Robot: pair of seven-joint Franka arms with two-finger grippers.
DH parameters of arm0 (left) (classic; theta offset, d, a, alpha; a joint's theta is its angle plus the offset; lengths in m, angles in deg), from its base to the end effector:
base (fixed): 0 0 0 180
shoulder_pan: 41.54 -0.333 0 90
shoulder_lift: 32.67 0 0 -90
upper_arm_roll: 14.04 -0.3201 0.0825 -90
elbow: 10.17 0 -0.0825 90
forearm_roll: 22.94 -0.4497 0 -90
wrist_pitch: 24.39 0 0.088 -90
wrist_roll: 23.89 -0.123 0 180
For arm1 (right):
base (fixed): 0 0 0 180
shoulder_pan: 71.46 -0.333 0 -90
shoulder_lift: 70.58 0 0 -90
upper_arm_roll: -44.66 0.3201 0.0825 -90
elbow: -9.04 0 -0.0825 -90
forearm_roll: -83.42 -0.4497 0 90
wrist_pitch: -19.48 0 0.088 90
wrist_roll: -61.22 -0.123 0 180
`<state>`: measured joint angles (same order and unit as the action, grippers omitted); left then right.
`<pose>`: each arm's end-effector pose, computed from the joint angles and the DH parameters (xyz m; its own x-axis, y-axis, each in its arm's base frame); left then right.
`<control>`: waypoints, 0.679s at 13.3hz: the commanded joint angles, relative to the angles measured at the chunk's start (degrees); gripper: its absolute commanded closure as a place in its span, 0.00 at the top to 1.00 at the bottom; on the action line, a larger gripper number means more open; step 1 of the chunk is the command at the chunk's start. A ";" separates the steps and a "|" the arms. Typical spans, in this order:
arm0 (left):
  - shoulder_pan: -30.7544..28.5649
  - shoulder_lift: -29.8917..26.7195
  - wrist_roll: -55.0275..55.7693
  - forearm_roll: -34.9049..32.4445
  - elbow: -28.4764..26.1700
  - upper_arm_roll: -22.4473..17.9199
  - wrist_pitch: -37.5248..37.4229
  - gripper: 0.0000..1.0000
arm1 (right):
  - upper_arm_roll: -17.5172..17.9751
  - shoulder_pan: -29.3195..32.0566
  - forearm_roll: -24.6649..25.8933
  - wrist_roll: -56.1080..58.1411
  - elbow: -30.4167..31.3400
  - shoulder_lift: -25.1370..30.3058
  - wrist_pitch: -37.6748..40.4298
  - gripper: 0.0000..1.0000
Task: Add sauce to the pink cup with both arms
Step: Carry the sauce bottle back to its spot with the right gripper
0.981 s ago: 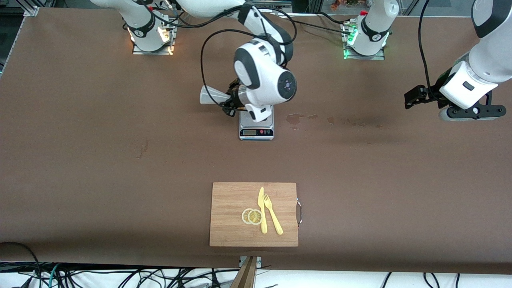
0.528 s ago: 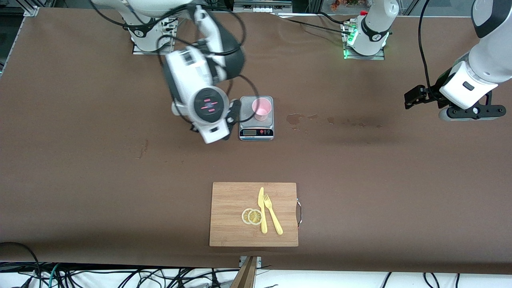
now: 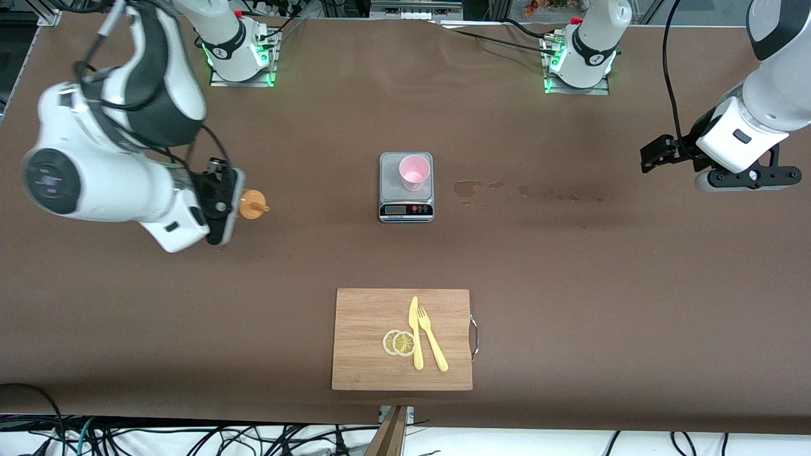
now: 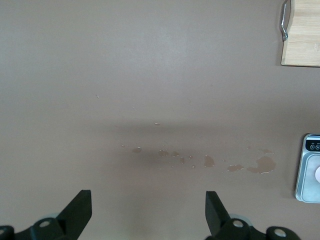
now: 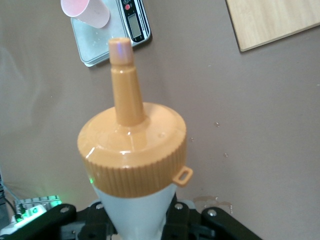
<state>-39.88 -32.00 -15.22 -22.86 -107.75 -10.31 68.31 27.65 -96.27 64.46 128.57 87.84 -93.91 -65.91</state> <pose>0.6161 -0.0581 0.5383 0.9937 0.0576 -0.0959 0.0567 -0.9983 -0.0125 0.6901 0.1675 0.4498 0.2812 0.9557 0.0872 0.9138 -0.2389 -0.3285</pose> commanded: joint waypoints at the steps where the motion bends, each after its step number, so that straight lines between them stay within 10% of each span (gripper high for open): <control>1: -0.25 0.65 -1.02 0.54 1.52 0.14 -1.12 1.00 | 3.56 7.04 -4.05 9.86 13.46 9.60 -5.74 0.14; 9: -0.16 0.74 -0.94 0.54 1.52 0.14 -1.21 1.00 | 3.57 23.65 -18.37 44.31 28.85 12.09 -11.81 0.14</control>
<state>-39.87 -31.97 -15.22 -22.86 -107.75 -10.31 68.31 29.74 -75.87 50.06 166.09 111.48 -83.92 -75.46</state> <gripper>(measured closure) 0.000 0.674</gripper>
